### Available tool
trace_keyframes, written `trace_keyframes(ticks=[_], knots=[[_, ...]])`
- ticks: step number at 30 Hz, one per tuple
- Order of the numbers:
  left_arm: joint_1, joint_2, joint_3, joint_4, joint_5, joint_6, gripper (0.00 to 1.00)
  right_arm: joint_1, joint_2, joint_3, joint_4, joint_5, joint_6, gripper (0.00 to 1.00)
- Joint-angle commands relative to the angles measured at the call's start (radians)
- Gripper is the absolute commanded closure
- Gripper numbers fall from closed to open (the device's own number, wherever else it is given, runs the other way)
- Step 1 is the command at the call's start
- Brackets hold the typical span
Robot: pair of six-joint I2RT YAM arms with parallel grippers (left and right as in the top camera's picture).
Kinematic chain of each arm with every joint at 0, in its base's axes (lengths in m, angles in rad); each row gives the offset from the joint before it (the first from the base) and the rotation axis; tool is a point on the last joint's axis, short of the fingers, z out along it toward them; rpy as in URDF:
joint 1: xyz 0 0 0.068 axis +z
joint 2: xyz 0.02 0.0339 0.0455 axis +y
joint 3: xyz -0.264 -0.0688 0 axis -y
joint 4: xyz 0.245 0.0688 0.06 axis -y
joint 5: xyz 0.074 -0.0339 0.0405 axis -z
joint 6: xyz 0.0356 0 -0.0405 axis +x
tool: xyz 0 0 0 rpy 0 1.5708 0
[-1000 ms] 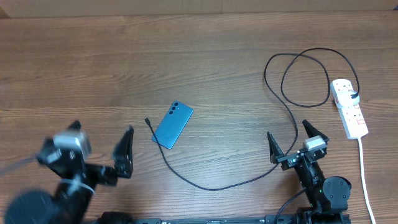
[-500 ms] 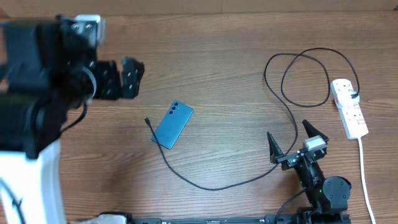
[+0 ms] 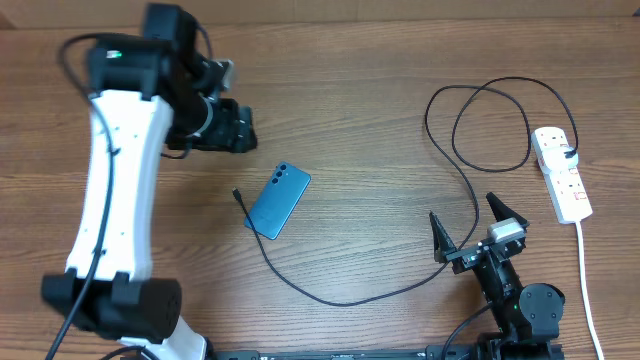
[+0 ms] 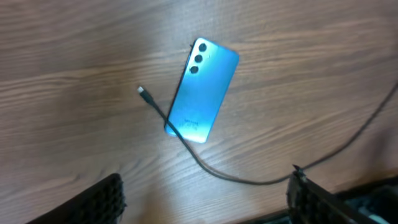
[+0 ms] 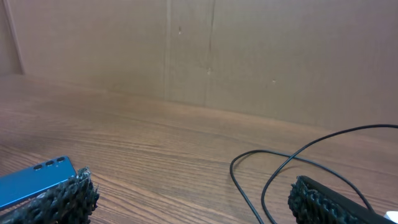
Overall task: Plug charger to phone and switch on socket
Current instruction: 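Move the left gripper forward over the teal phone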
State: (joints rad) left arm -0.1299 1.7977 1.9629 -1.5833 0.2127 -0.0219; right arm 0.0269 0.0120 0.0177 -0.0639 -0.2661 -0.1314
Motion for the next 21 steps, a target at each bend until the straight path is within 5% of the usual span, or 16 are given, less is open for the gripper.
trace_keyframes(ticks=[1,10,21], knots=[[-0.047,0.026,-0.136,0.086,-0.019,0.019,0.15,0.006,-0.009,-0.010,0.006,-0.005,-0.001,0.00],[-0.154,0.030,-0.441,0.402,-0.141,0.005,0.00,0.006,-0.009,-0.010,0.006,-0.005,-0.001,0.00],[-0.234,0.030,-0.726,0.686,-0.224,-0.011,0.00,0.006,-0.009,-0.010,0.006,-0.005,-0.001,0.00]])
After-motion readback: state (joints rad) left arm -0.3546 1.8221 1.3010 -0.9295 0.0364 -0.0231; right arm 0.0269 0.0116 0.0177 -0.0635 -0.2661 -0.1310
